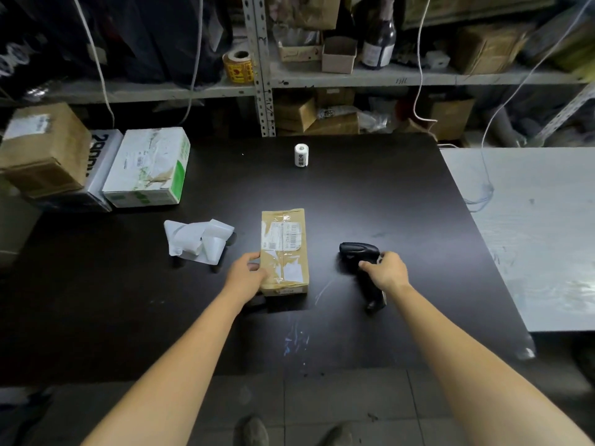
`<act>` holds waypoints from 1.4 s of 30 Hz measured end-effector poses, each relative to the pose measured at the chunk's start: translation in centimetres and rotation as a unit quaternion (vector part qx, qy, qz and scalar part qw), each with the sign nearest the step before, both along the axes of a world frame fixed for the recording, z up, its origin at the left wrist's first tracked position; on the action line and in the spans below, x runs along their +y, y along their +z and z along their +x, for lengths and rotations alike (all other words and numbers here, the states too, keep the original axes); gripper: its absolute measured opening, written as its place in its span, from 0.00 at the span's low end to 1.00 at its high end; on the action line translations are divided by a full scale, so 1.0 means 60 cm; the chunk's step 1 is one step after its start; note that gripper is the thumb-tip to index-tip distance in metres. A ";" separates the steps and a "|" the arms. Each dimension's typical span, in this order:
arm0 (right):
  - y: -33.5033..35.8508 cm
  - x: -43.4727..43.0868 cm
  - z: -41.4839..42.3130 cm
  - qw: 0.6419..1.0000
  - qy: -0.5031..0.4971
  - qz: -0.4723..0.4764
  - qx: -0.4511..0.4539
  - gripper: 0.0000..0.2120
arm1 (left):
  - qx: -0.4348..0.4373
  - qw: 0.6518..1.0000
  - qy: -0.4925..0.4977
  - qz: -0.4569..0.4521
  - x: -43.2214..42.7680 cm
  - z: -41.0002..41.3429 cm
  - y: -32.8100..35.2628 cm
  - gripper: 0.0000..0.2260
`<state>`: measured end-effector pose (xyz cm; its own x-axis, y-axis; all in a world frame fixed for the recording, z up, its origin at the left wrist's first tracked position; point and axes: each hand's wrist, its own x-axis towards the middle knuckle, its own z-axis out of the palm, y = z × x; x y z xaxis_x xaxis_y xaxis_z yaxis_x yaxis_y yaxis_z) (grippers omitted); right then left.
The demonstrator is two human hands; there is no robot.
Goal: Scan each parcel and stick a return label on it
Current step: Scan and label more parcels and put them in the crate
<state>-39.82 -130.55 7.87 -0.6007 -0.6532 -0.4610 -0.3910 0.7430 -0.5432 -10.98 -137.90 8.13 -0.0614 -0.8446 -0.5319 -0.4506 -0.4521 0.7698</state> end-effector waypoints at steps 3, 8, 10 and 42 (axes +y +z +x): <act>0.052 -0.012 -0.010 0.997 0.015 -0.045 0.055 0.20 | -0.015 1.000 0.001 -0.014 0.003 -0.002 0.027 0.18; 0.127 -0.080 0.035 0.989 0.103 -0.090 0.062 0.19 | -0.055 0.996 -0.009 -0.063 0.005 0.036 0.073 0.16; 0.141 -0.108 0.088 0.983 0.148 -0.100 0.049 0.18 | -0.078 0.994 -0.003 -0.073 -0.001 0.074 0.082 0.16; -0.003 -0.356 0.414 0.970 0.180 -0.100 -0.129 0.07 | 0.004 0.999 -0.001 -0.036 -0.279 0.215 -0.017 0.10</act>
<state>-14.98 -151.93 7.70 -0.1986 -0.8912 -0.4078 -0.4375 0.4530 -0.7768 1.93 -154.65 7.09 -0.0667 -0.8803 -0.4698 -0.4441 -0.3954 0.8040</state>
